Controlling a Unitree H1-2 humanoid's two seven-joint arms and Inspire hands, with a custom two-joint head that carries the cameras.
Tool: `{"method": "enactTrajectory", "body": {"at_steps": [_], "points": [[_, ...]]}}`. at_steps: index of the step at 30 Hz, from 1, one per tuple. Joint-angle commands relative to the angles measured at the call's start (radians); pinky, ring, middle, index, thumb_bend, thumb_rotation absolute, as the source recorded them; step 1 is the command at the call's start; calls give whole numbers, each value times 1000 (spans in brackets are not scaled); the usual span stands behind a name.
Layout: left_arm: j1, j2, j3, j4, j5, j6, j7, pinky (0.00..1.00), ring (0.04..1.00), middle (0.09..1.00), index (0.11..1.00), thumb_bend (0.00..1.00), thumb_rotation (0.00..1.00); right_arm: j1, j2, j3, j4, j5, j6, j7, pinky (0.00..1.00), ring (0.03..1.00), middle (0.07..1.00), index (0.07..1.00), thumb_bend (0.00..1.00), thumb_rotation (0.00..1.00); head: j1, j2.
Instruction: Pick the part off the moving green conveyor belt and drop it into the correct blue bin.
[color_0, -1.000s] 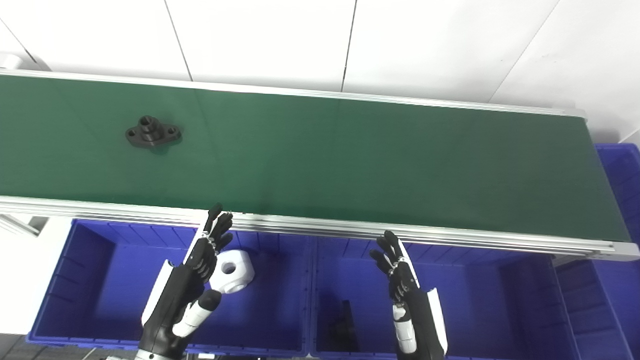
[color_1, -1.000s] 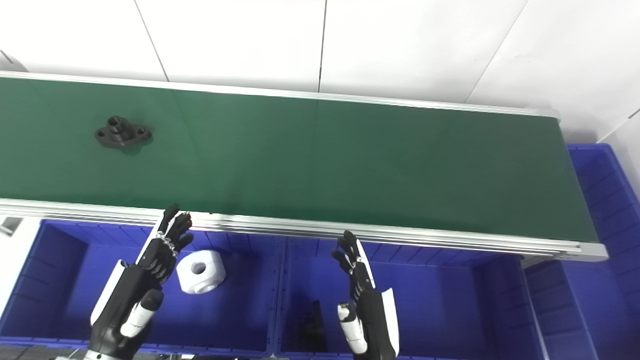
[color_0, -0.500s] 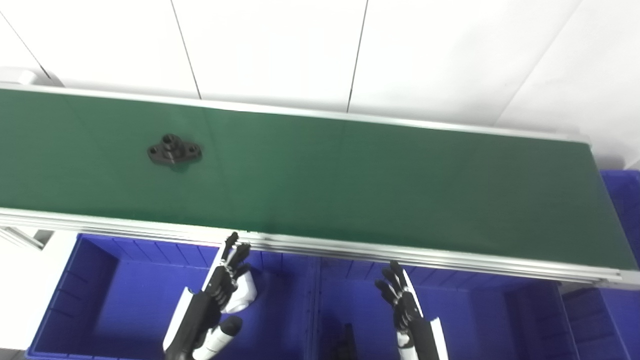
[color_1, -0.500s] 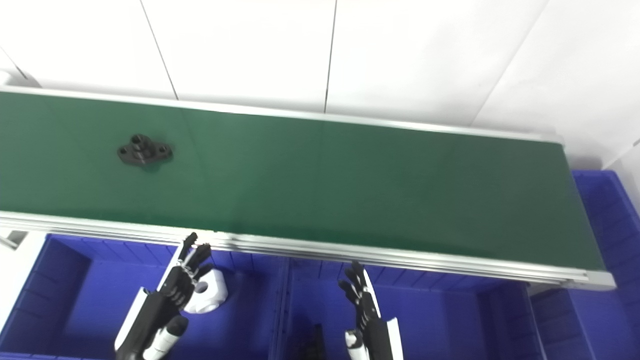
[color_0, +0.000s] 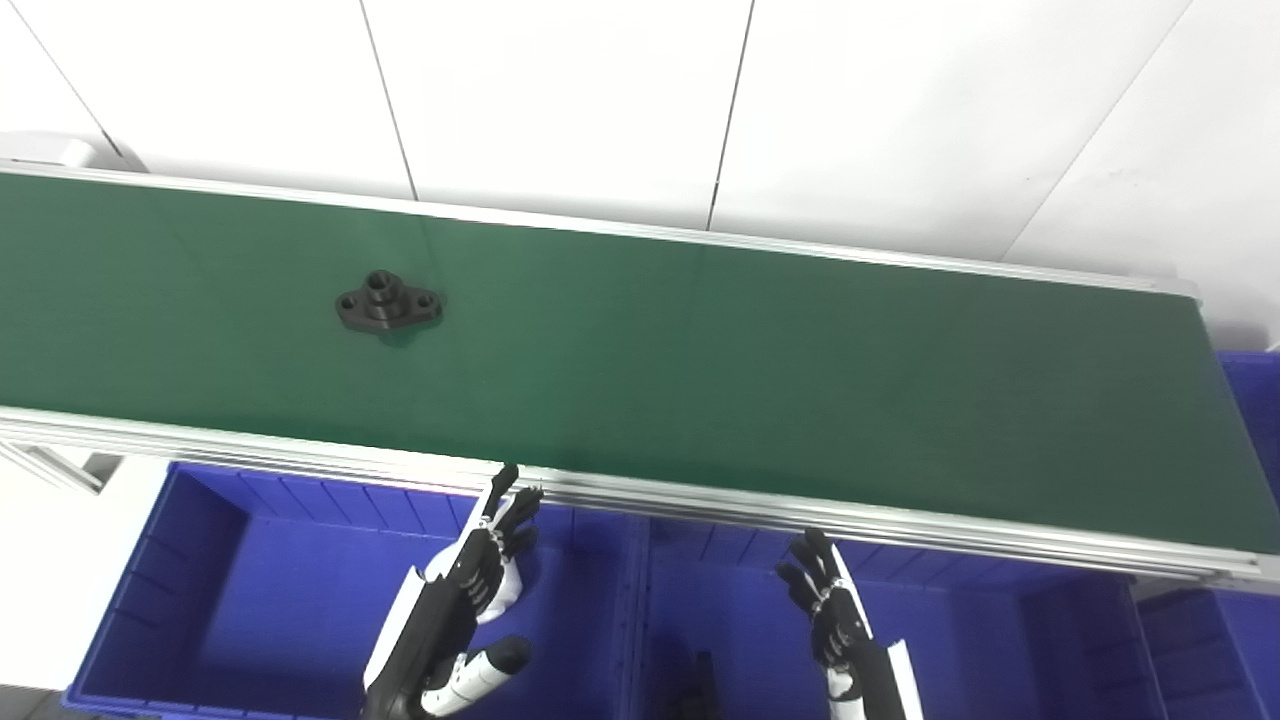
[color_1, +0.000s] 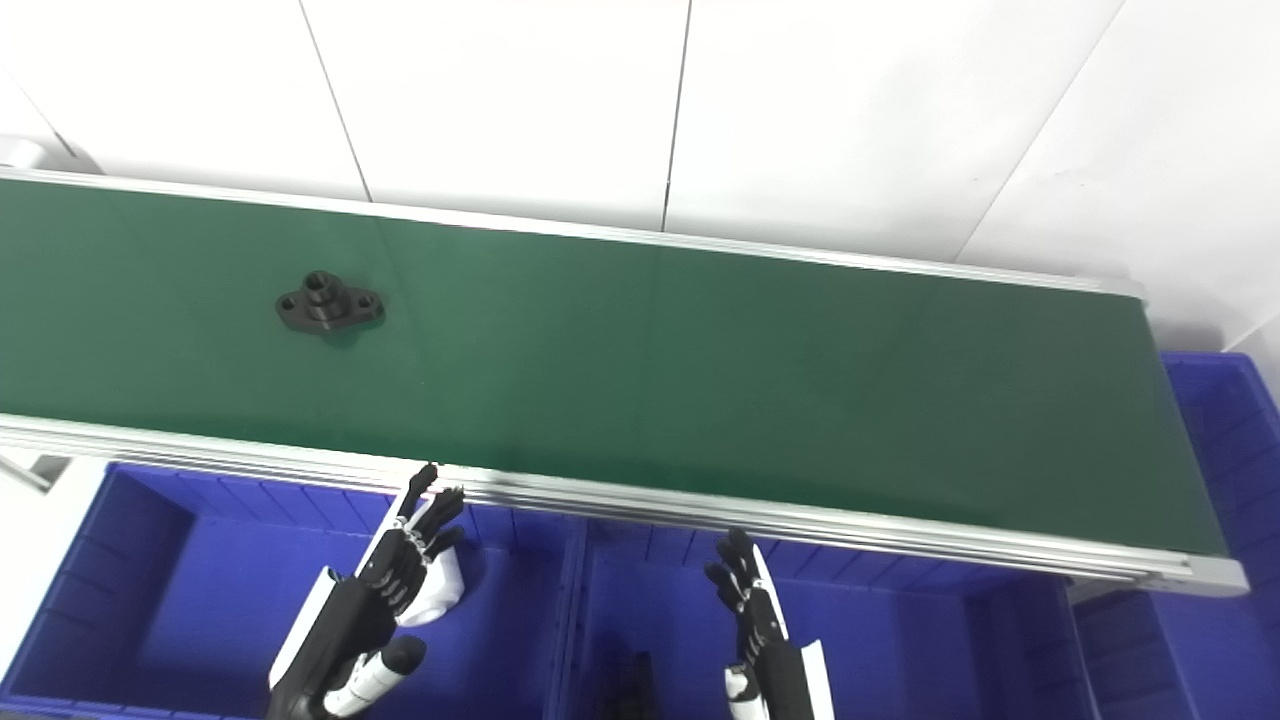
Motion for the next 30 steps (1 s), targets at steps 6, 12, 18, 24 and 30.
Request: {"method": "enactTrajectory", "body": {"at_steps": [6, 12, 18, 24, 30], "points": [[-23, -18, -12, 39, 2, -56, 7, 868, 942, 944, 999, 831, 736, 8, -6, -13, -39, 46, -34, 31, 927, 903, 927, 945, 889, 1000, 1, -44], [-29, -28, -15, 60, -3, -59, 4, 877, 944, 946, 1000, 812, 719, 15, -6, -34, -70, 81, -27, 41, 903, 888, 912, 935, 882, 1000, 12, -58], [-21, -39, -23, 45, -6, -55, 4, 905, 950, 948, 998, 812, 710, 19, -5, -50, -73, 83, -29, 44, 891, 880, 910, 935, 850, 1000, 8, -46], [-18, -43, -32, 44, -4, -57, 7, 887, 945, 948, 993, 798, 721, 19, -6, -54, -106, 33, -33, 43, 854, 855, 880, 922, 799, 994, 4, -42], [-24, -42, -42, 44, 14, -59, 15, 872, 942, 949, 997, 790, 752, -18, 23, -97, -199, -127, -31, -2, 774, 797, 840, 888, 823, 870, -1, -40]]}}
